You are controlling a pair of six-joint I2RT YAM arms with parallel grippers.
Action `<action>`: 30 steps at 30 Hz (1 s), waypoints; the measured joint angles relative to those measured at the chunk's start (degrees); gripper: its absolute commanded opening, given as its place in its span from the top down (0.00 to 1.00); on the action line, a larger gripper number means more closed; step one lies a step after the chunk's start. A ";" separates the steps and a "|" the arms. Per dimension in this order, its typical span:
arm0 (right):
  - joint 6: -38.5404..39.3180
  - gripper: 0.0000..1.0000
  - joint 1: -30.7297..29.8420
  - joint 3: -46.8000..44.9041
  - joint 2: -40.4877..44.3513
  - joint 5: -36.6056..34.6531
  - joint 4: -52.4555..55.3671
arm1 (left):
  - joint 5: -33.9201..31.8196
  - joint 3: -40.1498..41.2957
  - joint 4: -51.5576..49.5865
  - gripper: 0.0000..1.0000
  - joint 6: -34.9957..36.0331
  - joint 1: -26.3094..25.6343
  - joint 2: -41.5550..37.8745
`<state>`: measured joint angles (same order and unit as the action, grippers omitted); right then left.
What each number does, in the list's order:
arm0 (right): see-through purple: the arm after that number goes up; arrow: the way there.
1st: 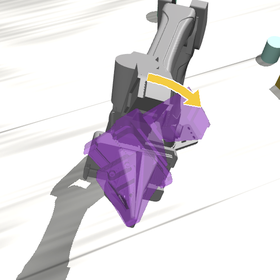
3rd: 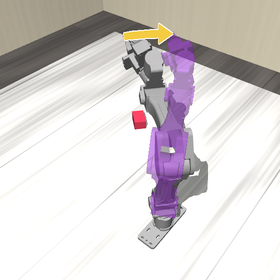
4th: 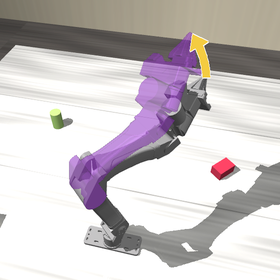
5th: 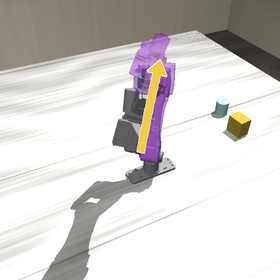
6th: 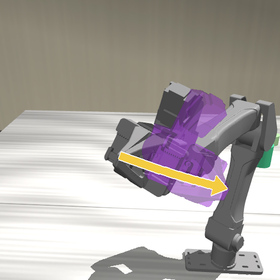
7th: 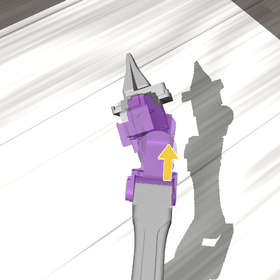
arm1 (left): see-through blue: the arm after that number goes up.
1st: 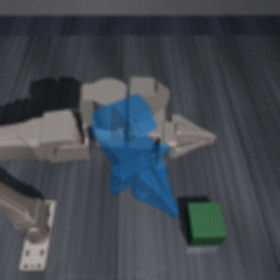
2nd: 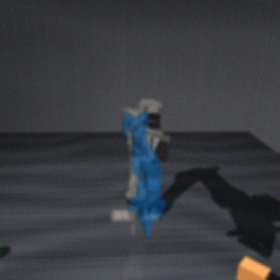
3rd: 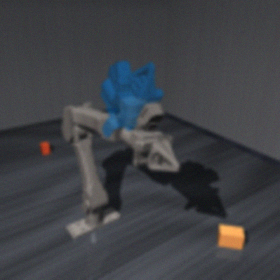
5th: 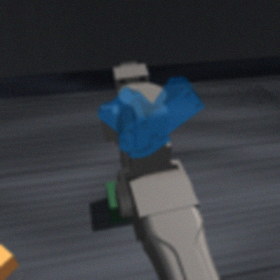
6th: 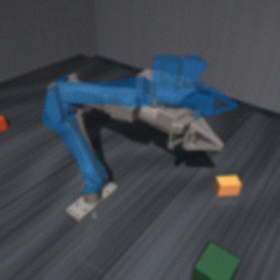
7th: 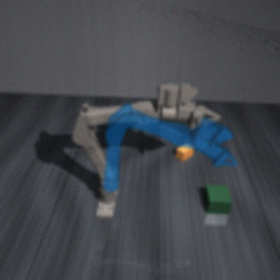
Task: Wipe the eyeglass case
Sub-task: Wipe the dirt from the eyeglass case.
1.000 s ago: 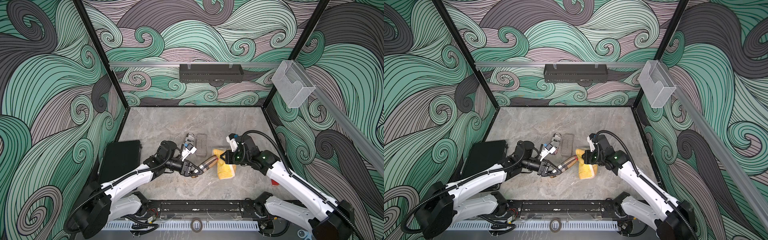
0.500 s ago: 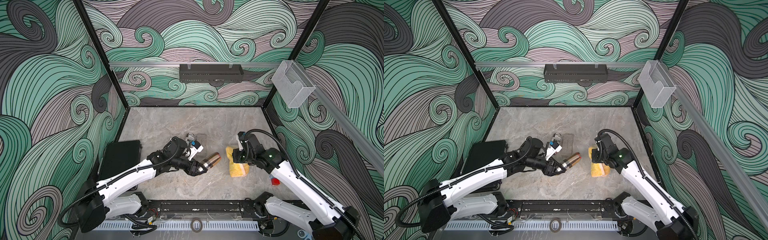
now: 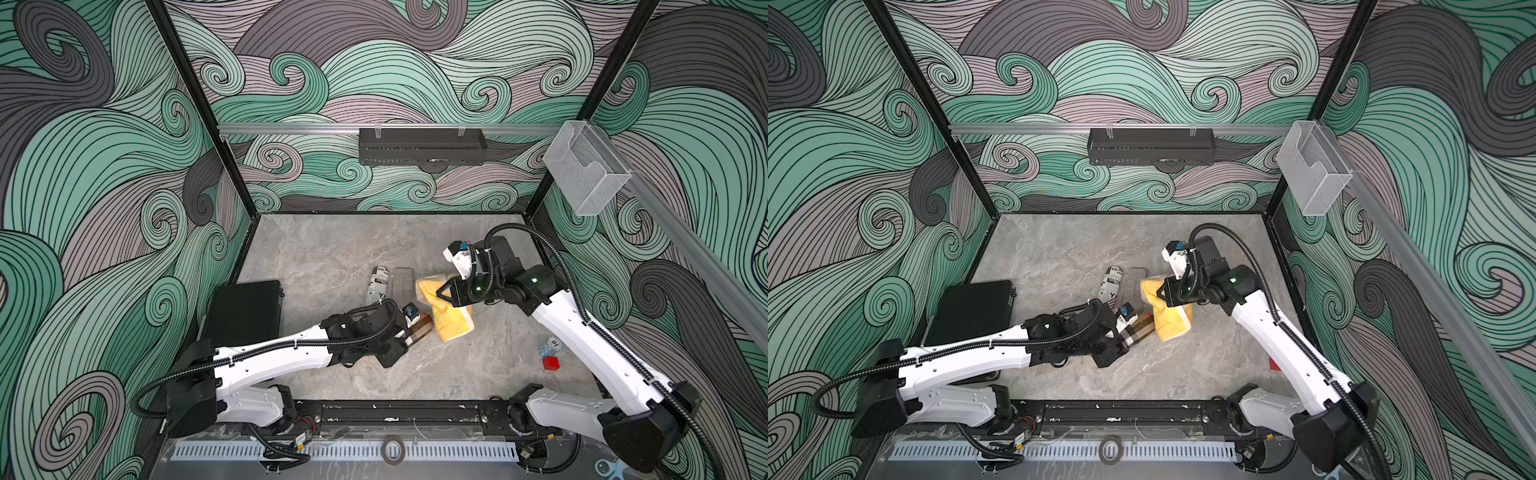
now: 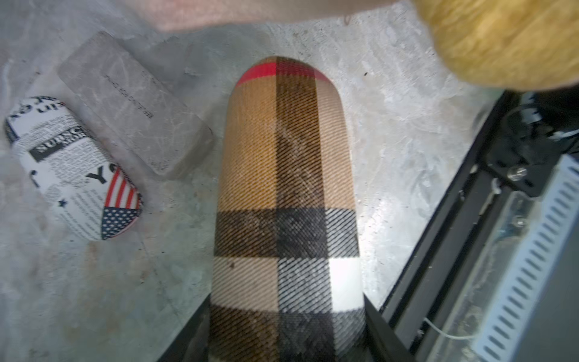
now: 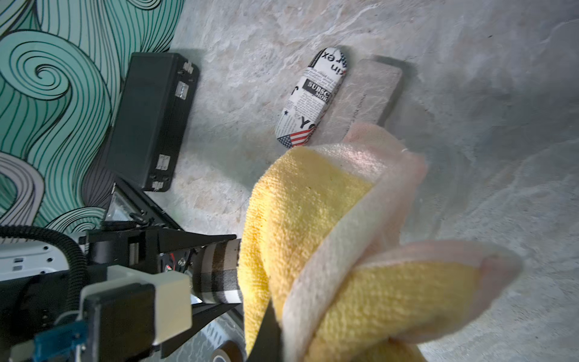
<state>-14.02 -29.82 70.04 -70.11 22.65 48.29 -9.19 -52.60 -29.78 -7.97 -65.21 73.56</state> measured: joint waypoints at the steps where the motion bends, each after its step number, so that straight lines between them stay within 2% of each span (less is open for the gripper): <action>1: 0.39 1.00 -0.02 0.42 -0.68 0.98 0.04 | -1.53 -0.13 -0.28 0.53 0.55 -0.59 0.55; 8: 2.58 1.00 -1.36 4.48 -6.40 4.57 0.39 | -10.49 -1.36 -0.74 0.53 3.43 -4.74 4.28; 16: 5.22 1.00 -4.28 6.78 -14.84 7.28 0.42 | -20.55 -2.36 -1.11 0.53 6.80 -11.10 4.79; 23: 9.38 1.00 -5.68 8.37 -22.03 11.47 2.03 | -25.31 -2.84 -0.92 0.53 8.96 -13.11 6.16; 26: 10.45 1.00 -7.15 7.93 -22.86 9.92 2.97 | -26.29 -2.84 -1.11 0.53 9.33 -13.31 7.19; 30: 9.31 1.00 -7.54 4.74 -20.55 2.51 2.73 | -26.36 -2.84 -1.27 0.53 9.46 -13.46 7.67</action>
<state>-4.71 -37.36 74.78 -90.65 25.17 51.03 -35.55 -55.44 -31.05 1.50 -78.67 81.23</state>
